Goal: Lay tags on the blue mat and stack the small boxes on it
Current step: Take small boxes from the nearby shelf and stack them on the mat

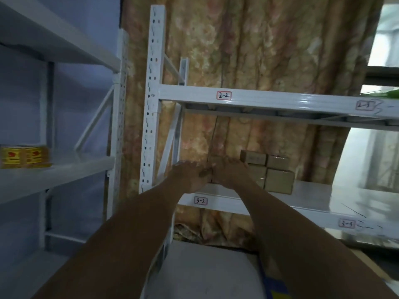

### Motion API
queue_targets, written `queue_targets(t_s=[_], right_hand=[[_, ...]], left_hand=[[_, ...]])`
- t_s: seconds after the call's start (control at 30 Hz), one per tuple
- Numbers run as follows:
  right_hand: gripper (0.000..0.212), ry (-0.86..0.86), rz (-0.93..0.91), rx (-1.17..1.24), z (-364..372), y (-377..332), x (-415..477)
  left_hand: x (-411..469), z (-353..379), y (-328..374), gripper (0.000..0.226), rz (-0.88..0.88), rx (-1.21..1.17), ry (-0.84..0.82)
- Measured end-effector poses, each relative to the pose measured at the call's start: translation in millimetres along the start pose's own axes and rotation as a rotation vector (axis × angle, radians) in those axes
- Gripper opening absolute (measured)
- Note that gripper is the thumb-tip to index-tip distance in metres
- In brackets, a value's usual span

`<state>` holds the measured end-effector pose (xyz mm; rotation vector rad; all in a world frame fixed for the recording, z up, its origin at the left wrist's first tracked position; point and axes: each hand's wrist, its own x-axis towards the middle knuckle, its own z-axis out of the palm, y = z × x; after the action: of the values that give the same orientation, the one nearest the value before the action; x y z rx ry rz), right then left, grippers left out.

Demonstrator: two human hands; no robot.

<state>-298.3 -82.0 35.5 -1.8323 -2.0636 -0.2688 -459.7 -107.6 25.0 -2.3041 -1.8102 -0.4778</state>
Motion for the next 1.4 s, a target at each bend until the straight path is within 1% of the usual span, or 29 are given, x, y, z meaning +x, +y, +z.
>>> queue_targets(t_s=[0.07, 0.13, 0.23, 0.37, 0.47, 0.6, 0.7, 0.77, 0.83, 0.97, 1.0, 1.07, 1.13, 1.27, 1.33, 1.4], right_hand=[[0.071, 0.012, 0.044, -0.025, 0.5, 15.9, 4.7], [0.07, 0.015, 0.063, -0.027, 1.9, 24.3, 13.7], [0.068, 0.013, 0.094, -0.003, 3.3, 25.0, 29.0], [0.071, -0.016, 0.129, 0.023, 8.7, 16.0, 54.5], [0.07, 0.004, 0.145, 0.02, 23.6, 8.4, 78.8], [0.073, 0.025, 0.187, 0.065, 46.1, 0.3, 96.8], [0.073, 0.048, 0.197, 0.072, 55.0, -5.0, 102.3], [0.063, 0.086, 0.215, 0.104, 56.3, -5.9, 105.8], [0.052, 0.131, 0.237, 0.14, 55.0, -6.3, 107.1], [0.041, 0.185, 0.228, 0.3, 53.6, -4.9, 103.5], [0.041, 0.178, 0.211, 0.336, 52.5, -5.9, 100.9], [0.047, 0.172, 0.166, 0.369, 51.0, -7.2, 96.2], [0.052, 0.205, 0.121, 0.388, 43.9, -10.3, 87.7], [0.054, 0.292, 0.051, 0.455, 21.4, -13.6, 66.3], [0.056, 0.311, 0.062, 0.483, 11.2, -13.7, 55.6], [0.05, 0.348, 0.082, 0.559, 2.5, -15.8, 47.9]], left_hand=[[11.1, 3.1, -1.8, 0.07, 0.019, 0.008, 0.003], [26.5, 4.7, -4.4, 0.07, -0.015, -0.027, -0.034], [50.4, 4.4, -14.5, 0.071, 0.035, -0.107, -0.052], [85.1, 11.7, -30.0, 0.071, 0.017, -0.159, -0.053], [104.8, 20.2, -32.2, 0.069, -0.003, -0.294, -0.059], [140.1, 43.2, -34.9, 0.073, -0.115, -0.592, -0.114], [154.2, 55.0, -25.3, 0.067, -0.167, -0.696, -0.12], [154.0, 56.9, -15.9, 0.06, -0.185, -0.74, -0.086], [154.2, 58.1, -13.0, 0.058, -0.204, -0.745, 0.006], [155.0, 59.0, -18.4, 0.064, -0.266, -0.791, 0.14], [155.3, 58.1, -19.3, 0.065, -0.283, -0.835, 0.162], [151.3, 52.2, -18.4, 0.065, -0.317, -0.922, 0.208], [145.6, 44.8, -16.9, 0.064, -0.339, -0.991, 0.249], [130.2, 33.7, -11.3, 0.061, -0.403, -1.183, 0.326], [123.5, 31.0, -5.2, 0.062, -0.451, -1.293, 0.367], [114.6, 26.4, 1.7, 0.064, -0.484, -1.388, 0.387]])
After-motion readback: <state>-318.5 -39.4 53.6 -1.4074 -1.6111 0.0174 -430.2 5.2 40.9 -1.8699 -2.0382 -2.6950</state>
